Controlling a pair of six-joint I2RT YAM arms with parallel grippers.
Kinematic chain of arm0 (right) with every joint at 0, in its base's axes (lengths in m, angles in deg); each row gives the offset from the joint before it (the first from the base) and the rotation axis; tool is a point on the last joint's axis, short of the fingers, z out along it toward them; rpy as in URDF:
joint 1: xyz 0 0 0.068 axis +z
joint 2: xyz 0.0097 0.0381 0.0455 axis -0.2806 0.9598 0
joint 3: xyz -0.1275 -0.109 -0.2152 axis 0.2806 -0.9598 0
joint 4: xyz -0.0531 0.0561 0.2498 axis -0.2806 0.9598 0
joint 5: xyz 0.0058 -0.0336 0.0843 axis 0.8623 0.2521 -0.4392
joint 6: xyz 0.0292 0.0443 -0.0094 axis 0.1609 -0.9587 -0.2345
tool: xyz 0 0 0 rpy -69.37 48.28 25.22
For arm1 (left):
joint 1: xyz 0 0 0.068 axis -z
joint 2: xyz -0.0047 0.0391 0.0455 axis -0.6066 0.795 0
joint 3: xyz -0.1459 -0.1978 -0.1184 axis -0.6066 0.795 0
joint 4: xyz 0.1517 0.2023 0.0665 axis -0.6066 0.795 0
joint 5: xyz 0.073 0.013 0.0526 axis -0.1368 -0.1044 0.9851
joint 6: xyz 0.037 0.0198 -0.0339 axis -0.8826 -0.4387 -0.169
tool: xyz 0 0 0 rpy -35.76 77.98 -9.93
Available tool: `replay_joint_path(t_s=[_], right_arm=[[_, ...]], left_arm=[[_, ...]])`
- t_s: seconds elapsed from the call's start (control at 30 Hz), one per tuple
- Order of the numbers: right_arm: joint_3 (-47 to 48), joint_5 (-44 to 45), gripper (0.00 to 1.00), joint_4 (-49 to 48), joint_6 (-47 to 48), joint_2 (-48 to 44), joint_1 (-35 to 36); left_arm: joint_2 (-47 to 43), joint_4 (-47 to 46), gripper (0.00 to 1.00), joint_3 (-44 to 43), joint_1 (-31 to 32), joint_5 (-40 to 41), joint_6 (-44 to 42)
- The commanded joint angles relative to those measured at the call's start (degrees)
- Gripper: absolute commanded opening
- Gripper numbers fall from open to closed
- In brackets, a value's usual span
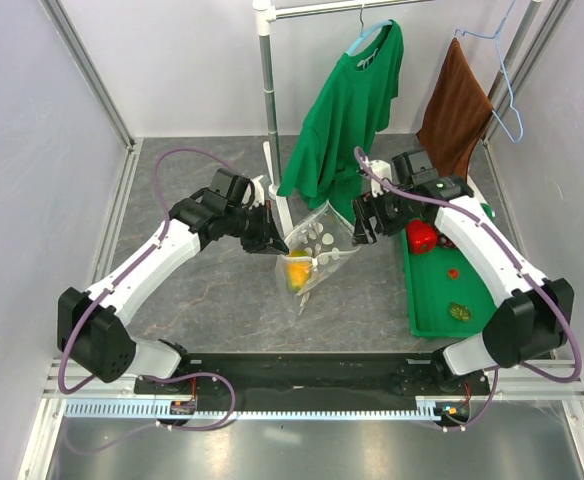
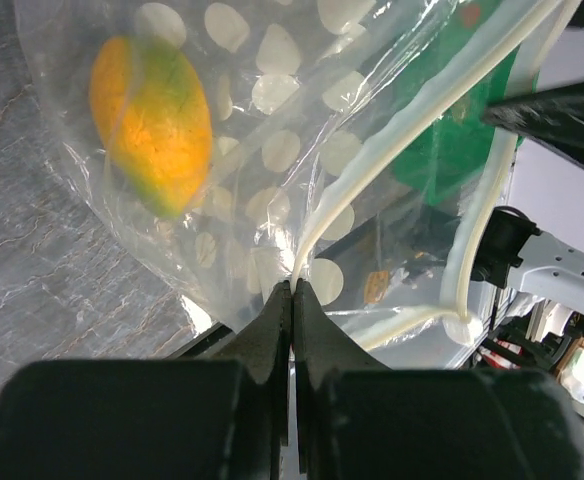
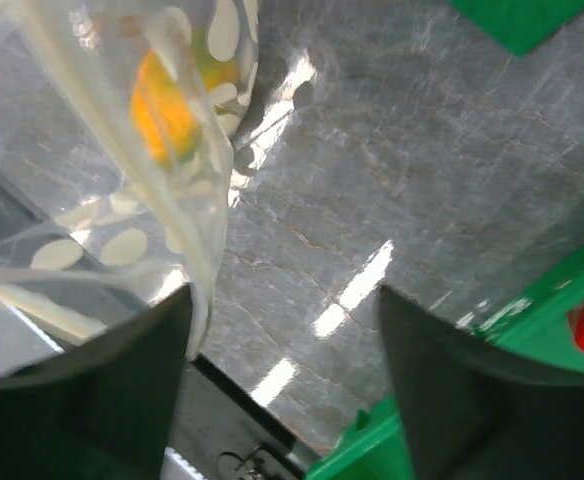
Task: Place the food in the zip-top bag and seal the zipper
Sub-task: Pick up the fake vegetable from the bin.
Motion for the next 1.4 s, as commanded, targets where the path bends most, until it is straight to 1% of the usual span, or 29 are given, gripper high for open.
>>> replay_joint_path(t_s=[0.0,0.03,0.07,0.13,0.17,0.2,0.23,0.27,0.33,0.37,0.4,0.43,0.5,0.53,0.67,0.8,0.87,1.03,1.13,1.23,1.37], right_arm=[[4.02,-1.48,0.93,0.99,5.8,-7.04,-2.76],[3.93,-1.65,0.98,0.99,7.9,-7.75,-3.64],[4.11,-3.92,0.98,2.64,9.4,-8.02,-6.34],[5.16,-4.9,0.98,5.11,11.6,-6.8,-9.43],[5.42,-5.78,0.98,7.73,13.78,-6.1,-13.1],[5.16,-7.09,0.98,8.45,14.76,-4.79,-15.22],[4.73,-7.28,0.98,8.81,16.16,-4.34,-18.81],[4.37,-6.76,0.98,8.64,17.05,-3.46,-21.55],[3.93,-3.26,0.97,8.02,17.85,-1.01,-24.2],[4.02,-1.85,0.96,7.67,17.76,-0.12,-24.73],[3.85,2.0,0.94,7.06,16.98,0.84,-25.17],[3.67,3.78,0.93,5.57,16.27,2.59,-25.96],[3.32,8.51,0.91,3.29,13.37,4.36,-26.67],[3.4,9.41,0.91,1.53,12.67,6.28,-27.02],[4.37,9.68,0.9,-1.2,9.24,10.86,-26.94],[4.72,9.6,0.81,-2.61,6.43,14.56,-27.02],[4.46,9.24,0.79,-3.14,5.55,16.4,-27.02],[3.14,9.07,0.82,-3.93,4.84,18.6,-27.02],[1.65,8.02,0.83,-4.02,5.28,18.43,-27.02],[-0.72,7.66,0.84,-4.64,5.37,17.99,-27.02],[-3.97,9.42,0.83,-6.21,5.89,17.82,-26.94]], left_arm=[[-0.51,-1.16,0.02,-1.91,-0.16,0.44,-0.22],[-0.51,-1.42,0.02,-1.91,-0.16,0.44,-0.13],[-0.34,-1.51,0.02,-1.83,-0.16,0.35,-0.13],[-0.51,-1.6,0.02,-1.48,-0.16,0.35,-0.13],[-0.51,-1.77,0.02,-1.3,-0.16,0.35,-0.13],[-0.43,-1.95,0.02,-1.21,-0.16,0.27,-0.22],[-0.43,-1.95,0.02,-1.21,-0.16,0.27,-0.22],[-0.34,-2.04,0.02,-1.3,-0.16,0.18,-0.22],[-0.08,-2.04,0.02,-1.38,-0.16,-0.17,-0.22],[-0.08,-2.04,0.02,-1.56,-0.16,-0.17,-0.22],[-0.08,-2.13,0.02,-1.56,-0.16,-0.17,-0.22],[0.01,-2.13,0.02,-1.65,-0.16,-0.26,-0.13],[0.1,-2.39,0.02,-1.56,-0.16,-0.26,-0.04],[0.19,-2.48,0.02,-1.47,-0.16,-0.35,-0.04],[-0.07,-3.01,0.02,-0.77,-0.16,-0.53,-0.04],[-0.69,-3.01,0.02,-0.68,-0.16,-0.26,-0.39],[-0.78,-3.01,0.02,-0.42,-0.25,-0.17,-0.48],[-0.78,-3.09,0.02,-0.16,-0.25,-0.09,-0.57],[-0.69,-3.01,0.02,-0.16,-0.25,0.0,-0.74],[-0.51,-3.09,0.02,-0.16,-0.25,-0.35,-0.66],[-0.6,-3.18,0.02,-0.16,-0.25,-0.44,-0.74]])
